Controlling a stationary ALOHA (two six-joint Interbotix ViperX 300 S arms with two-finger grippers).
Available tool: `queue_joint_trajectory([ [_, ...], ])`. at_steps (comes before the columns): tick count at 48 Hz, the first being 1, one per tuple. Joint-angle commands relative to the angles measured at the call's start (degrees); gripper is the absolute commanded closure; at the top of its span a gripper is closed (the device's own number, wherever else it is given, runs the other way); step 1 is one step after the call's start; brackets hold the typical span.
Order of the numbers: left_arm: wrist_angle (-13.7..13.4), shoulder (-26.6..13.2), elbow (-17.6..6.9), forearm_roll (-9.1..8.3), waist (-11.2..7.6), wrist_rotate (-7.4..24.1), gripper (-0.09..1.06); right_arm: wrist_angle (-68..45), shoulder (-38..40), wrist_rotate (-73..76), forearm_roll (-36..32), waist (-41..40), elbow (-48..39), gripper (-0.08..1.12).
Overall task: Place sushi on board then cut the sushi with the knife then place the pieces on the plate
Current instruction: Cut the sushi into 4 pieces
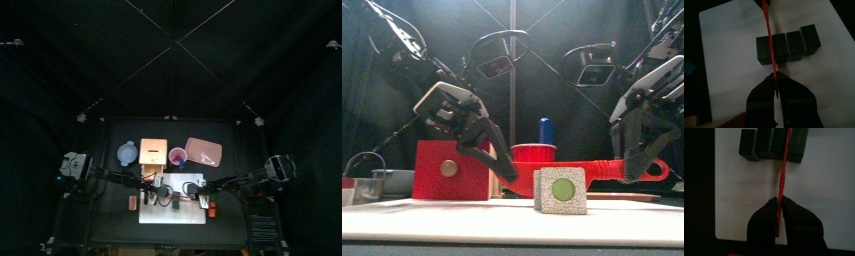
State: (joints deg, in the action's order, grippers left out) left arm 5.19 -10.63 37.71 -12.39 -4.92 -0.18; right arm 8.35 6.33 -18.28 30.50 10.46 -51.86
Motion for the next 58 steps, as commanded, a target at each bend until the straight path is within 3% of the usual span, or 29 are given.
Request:
queue_joint_trajectory([
  [1,-1.7,0.4,-1.1,-0.09,0.00,0.3,0.62,0.4,0.4,-0.3,-0.1,1.0,1.3,0.66],
  [38,-3.0,1.5,-1.6,-0.09,-0.09,0.4,0.62,2.2,0.5,-0.3,-2.4,1.0,3.5,0.66],
  [58,-1.1,5.0,-2.5,-0.09,-0.79,0.3,0.62,6.4,6.2,-0.3,-3.9,1.0,7.0,0.67],
])
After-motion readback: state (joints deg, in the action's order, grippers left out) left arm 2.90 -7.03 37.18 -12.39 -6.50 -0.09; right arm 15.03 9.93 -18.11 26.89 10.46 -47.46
